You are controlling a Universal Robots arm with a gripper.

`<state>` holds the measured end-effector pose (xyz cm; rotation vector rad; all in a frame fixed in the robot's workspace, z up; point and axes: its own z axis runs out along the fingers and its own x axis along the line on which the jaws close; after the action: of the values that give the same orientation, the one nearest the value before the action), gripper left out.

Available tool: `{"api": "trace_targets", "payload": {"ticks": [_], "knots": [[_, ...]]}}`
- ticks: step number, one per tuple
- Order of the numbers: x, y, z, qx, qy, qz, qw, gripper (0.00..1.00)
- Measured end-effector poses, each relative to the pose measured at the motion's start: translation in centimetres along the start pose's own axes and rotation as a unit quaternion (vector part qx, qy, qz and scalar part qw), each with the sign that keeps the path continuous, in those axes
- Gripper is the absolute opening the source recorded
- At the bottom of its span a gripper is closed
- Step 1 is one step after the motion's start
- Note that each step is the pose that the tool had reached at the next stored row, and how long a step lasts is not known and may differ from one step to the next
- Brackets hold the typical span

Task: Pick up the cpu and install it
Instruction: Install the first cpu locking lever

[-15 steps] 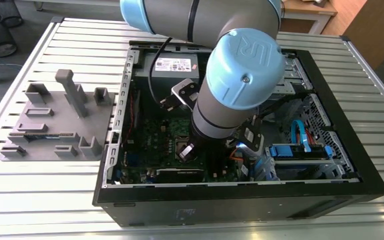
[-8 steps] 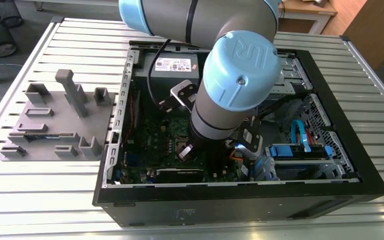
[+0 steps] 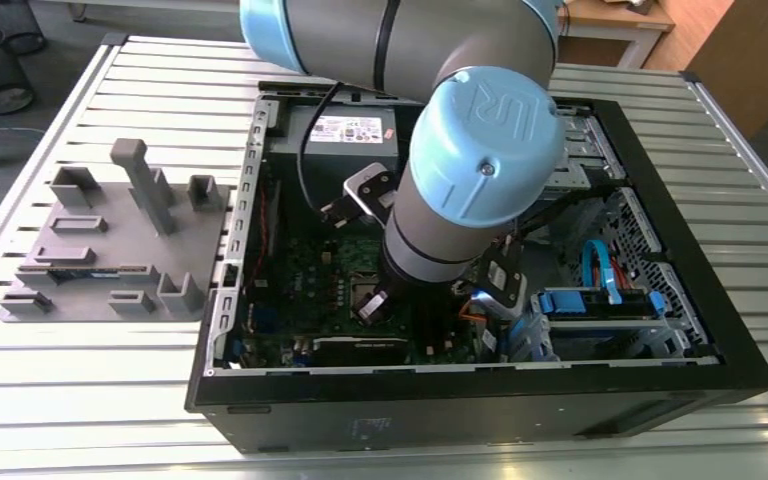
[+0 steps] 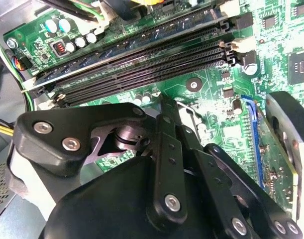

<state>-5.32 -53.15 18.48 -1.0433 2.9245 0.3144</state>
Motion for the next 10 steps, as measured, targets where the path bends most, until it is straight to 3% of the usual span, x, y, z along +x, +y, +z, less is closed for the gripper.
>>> {"api": "trace_targets", "payload": {"ticks": [10], "knots": [[-0.26,-0.24,-0.01,-0.0001,-0.0002,0.000,1.00000,0.11]]}}
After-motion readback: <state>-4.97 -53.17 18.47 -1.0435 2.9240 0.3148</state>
